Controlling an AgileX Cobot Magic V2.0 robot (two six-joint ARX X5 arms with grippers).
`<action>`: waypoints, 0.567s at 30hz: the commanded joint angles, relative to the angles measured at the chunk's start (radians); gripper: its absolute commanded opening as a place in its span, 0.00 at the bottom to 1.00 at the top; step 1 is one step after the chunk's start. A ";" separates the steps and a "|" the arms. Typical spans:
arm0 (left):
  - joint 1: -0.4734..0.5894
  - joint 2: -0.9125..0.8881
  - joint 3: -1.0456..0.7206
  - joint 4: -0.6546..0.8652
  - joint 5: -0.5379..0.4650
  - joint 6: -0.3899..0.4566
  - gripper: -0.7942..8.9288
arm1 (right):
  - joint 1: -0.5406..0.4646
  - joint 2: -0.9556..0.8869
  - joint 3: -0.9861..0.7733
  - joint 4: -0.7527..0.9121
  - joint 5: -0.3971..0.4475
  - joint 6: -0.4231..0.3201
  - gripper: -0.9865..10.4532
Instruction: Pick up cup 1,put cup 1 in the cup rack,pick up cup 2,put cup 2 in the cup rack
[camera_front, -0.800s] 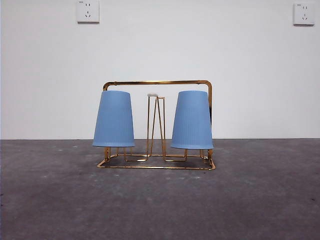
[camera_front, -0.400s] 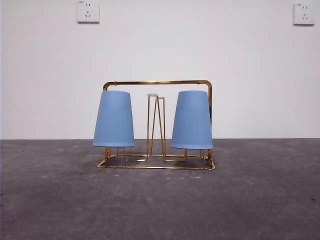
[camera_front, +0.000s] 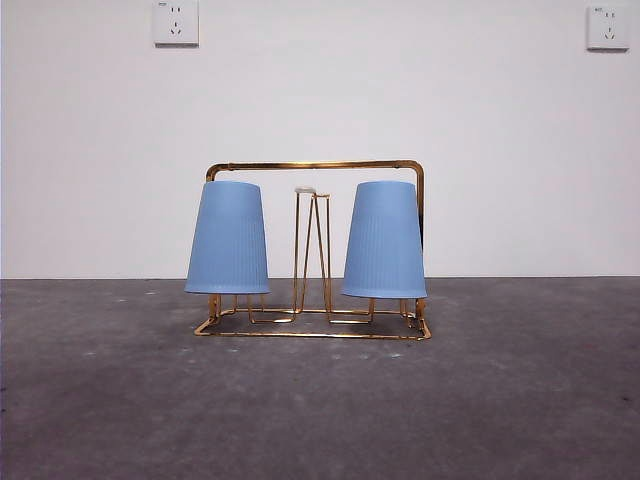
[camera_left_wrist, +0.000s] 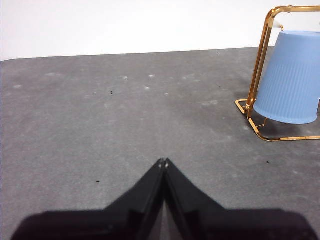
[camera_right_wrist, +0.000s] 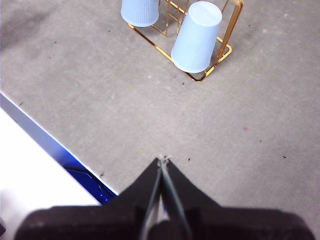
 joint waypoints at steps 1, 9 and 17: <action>0.003 0.000 -0.011 0.002 0.002 -0.010 0.08 | 0.000 0.000 -0.007 -0.015 0.002 0.010 0.09; 0.003 0.000 -0.011 0.002 0.002 -0.010 0.08 | -0.110 -0.051 -0.009 0.094 0.038 -0.108 0.09; 0.003 0.000 -0.011 0.002 0.002 -0.010 0.08 | -0.533 -0.215 -0.113 0.452 -0.119 -0.095 0.09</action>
